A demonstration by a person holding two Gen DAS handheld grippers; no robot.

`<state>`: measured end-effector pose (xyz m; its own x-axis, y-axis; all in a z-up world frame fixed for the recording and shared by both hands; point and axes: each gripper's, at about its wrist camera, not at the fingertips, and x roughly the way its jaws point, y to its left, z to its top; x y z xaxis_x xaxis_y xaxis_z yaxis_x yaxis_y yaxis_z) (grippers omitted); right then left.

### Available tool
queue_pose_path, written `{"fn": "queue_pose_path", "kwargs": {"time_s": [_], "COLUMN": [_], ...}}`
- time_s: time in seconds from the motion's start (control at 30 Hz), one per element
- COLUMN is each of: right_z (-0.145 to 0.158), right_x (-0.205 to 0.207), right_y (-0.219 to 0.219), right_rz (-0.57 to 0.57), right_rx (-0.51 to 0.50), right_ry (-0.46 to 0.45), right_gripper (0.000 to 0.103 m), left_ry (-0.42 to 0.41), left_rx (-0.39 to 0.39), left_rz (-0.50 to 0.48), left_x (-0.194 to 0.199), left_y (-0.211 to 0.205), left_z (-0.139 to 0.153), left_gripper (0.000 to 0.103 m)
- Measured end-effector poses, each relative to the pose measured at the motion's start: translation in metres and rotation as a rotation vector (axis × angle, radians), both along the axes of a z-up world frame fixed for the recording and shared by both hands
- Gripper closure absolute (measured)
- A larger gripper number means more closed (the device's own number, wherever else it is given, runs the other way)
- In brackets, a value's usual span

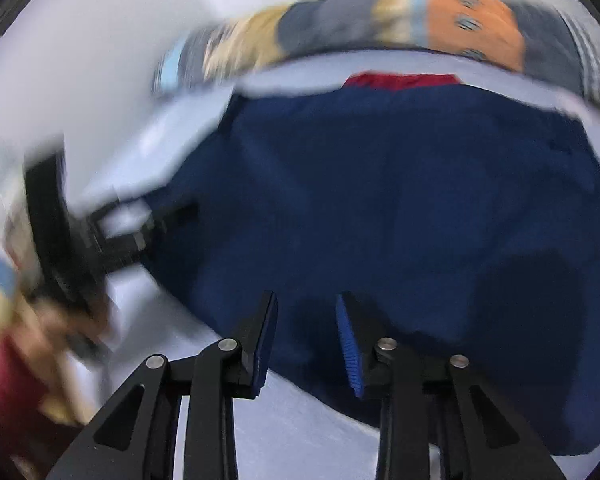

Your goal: Fold large clothes

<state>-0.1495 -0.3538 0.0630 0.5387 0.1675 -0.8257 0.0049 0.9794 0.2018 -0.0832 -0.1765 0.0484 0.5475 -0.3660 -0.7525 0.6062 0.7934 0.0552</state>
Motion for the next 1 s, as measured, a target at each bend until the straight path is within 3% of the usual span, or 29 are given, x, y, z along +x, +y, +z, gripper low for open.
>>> {"fn": "queue_pose_path", "kwargs": {"time_s": [0.03, 0.1, 0.13, 0.2, 0.27, 0.3, 0.37, 0.47, 0.53, 0.57, 0.67, 0.73, 0.87, 1.0], "right_z": [-0.006, -0.020, -0.021, -0.019, -0.020, -0.021, -0.021, -0.010, 0.004, 0.012, 0.033, 0.045, 0.051, 0.032], "right_x": [-0.003, -0.016, -0.021, -0.039, -0.058, -0.067, -0.081, -0.104, -0.110, -0.109, -0.113, -0.113, -0.115, -0.098], "right_y": [0.002, -0.025, -0.039, -0.079, -0.113, -0.129, -0.153, -0.171, -0.159, -0.147, -0.108, -0.081, -0.034, -0.030], "right_rz": [0.005, -0.056, -0.093, -0.205, -0.292, -0.325, -0.450, -0.588, -0.618, -0.626, -0.547, -0.519, -0.456, -0.397], "right_rx": [-0.051, -0.046, -0.044, -0.080, -0.012, 0.051, 0.004, 0.039, -0.021, -0.063, -0.018, 0.012, 0.032, 0.012], "right_ry": [0.009, 0.045, 0.052, 0.073, 0.082, 0.082, 0.123, 0.132, 0.118, 0.114, 0.025, -0.034, -0.100, -0.054], "right_gripper": [0.073, 0.081, 0.094, 0.096, 0.103, 0.103, 0.103, 0.103, 0.091, 0.090, 0.090, 0.083, 0.073, 0.071], "left_ry": [0.016, 0.048, 0.045, 0.055, 0.120, 0.153, 0.186, 0.174, 0.149, 0.134, 0.089, 0.061, 0.082, 0.084], "left_rx": [-0.008, -0.035, -0.030, -0.008, -0.032, -0.050, -0.081, -0.126, -0.138, -0.138, -0.136, -0.144, -0.149, -0.052], "left_rz": [0.033, 0.079, 0.111, 0.175, 0.238, 0.277, 0.344, 0.340, 0.307, 0.289, 0.265, 0.287, 0.280, 0.242], "left_x": [0.004, 0.009, 0.013, 0.021, 0.029, 0.034, 0.032, 0.017, 0.001, -0.008, -0.040, -0.064, -0.088, -0.078], "left_y": [0.012, 0.031, 0.040, 0.057, 0.076, 0.086, 0.102, 0.106, 0.095, 0.087, 0.055, 0.037, 0.009, -0.017], "left_z": [-0.005, -0.011, -0.012, -0.013, -0.017, -0.017, -0.010, 0.015, 0.034, 0.043, 0.073, 0.083, 0.069, 0.048], "left_gripper": [0.027, 0.024, 0.024, 0.023, 0.023, 0.023, 0.024, 0.025, 0.024, 0.024, 0.024, 0.024, 0.024, 0.024]}}
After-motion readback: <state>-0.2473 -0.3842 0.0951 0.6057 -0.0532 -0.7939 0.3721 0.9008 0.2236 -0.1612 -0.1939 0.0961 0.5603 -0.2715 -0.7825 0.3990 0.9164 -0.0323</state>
